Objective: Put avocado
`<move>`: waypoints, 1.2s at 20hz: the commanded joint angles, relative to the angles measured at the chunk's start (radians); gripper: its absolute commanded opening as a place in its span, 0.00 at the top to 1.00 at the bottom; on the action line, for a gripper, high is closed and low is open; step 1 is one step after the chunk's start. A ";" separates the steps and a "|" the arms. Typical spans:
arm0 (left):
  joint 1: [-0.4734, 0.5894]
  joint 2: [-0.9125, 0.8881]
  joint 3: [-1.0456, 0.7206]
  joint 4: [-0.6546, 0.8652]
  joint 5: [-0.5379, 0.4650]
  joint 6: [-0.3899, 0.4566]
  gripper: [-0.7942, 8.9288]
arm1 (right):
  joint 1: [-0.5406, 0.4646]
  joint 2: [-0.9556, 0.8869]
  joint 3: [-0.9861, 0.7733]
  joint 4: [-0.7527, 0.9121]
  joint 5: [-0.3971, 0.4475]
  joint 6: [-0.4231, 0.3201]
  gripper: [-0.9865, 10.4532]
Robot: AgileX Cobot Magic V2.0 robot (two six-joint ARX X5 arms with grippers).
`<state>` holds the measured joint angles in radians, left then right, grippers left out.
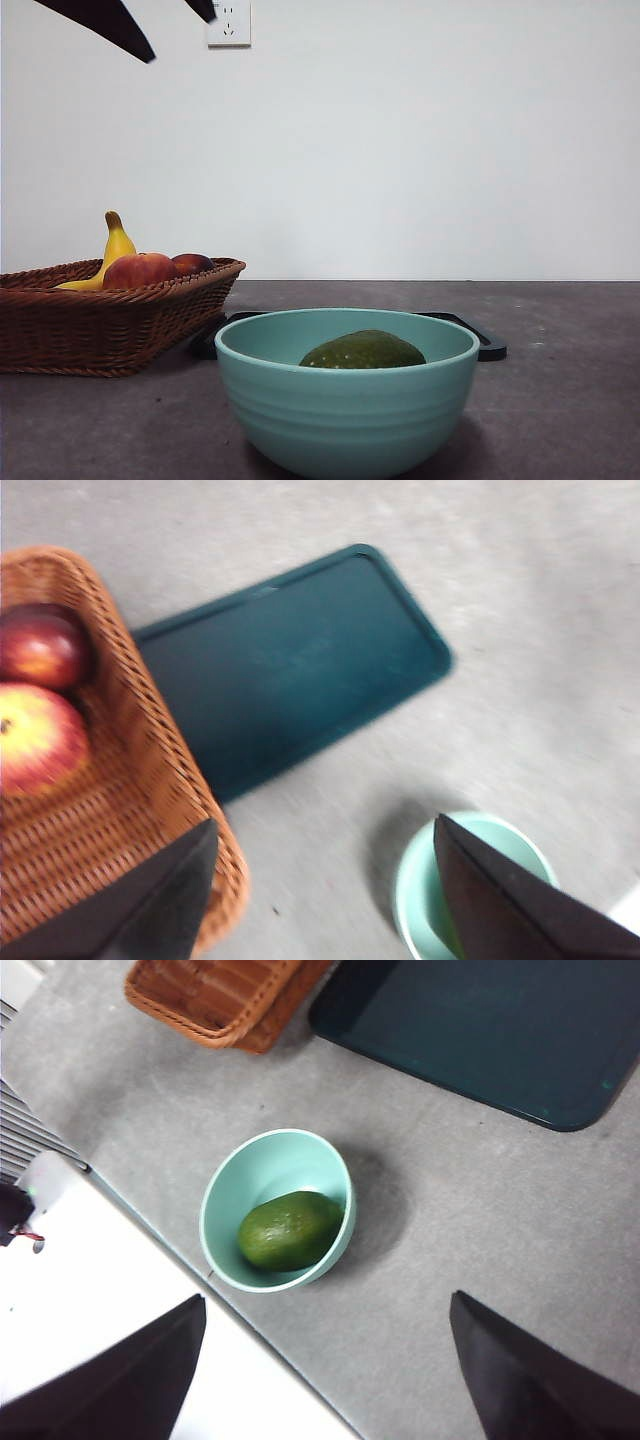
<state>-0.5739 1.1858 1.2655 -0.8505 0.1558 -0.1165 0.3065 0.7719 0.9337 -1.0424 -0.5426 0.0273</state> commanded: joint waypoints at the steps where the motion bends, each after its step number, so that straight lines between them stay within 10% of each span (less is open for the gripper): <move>1: 0.006 -0.055 -0.054 -0.003 0.032 0.024 0.56 | 0.008 0.047 0.016 0.025 0.001 -0.003 0.57; 9: 0.006 -0.293 -0.315 -0.065 0.344 0.076 0.57 | 0.053 0.195 0.016 0.088 0.001 -0.007 0.57; 24: 0.006 -0.326 -0.318 -0.106 0.388 0.102 0.57 | 0.351 0.606 0.016 0.357 0.244 -0.013 0.61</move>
<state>-0.5621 0.8555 0.9409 -0.9653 0.5381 -0.0345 0.6495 1.3670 0.9337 -0.6903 -0.3000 0.0238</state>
